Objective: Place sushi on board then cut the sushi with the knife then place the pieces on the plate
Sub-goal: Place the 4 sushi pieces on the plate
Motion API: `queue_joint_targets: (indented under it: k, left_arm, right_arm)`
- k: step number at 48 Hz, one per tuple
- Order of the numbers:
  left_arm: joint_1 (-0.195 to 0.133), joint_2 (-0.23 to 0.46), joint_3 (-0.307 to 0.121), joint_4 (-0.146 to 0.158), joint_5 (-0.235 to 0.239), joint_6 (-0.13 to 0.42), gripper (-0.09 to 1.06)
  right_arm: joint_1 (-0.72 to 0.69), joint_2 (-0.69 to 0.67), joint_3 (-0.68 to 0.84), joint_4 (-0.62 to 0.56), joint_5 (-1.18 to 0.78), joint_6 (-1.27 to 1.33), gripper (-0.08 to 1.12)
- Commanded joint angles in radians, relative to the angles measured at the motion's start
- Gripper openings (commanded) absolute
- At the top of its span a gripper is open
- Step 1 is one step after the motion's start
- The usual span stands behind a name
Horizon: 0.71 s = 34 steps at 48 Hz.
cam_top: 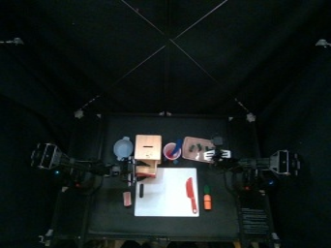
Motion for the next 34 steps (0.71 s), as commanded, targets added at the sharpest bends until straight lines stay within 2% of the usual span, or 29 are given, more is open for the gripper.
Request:
queue_joint_targets:
  k: [1, 5, 18, 34]
  left_arm:
    - [0.003, -0.008, -0.011, 0.003, -0.005, 0.003, 0.91]
    - [0.003, -0.008, -0.011, 0.003, -0.005, 0.003, 0.91]
    - [0.003, -0.009, -0.011, 0.003, -0.005, 0.003, 0.91]
    - [0.003, -0.017, -0.009, 0.003, -0.005, 0.002, 0.91]
  right_arm:
    - [-0.012, -0.015, 0.005, -0.037, -0.023, 0.035, 0.56]
    - [-0.017, -0.017, 0.009, -0.054, -0.046, 0.051, 0.6]
    - [-0.032, -0.005, 0.011, -0.077, -0.078, 0.084, 0.84]
    - [-0.021, -0.032, -0.002, -0.06, -0.077, 0.074, 0.85]
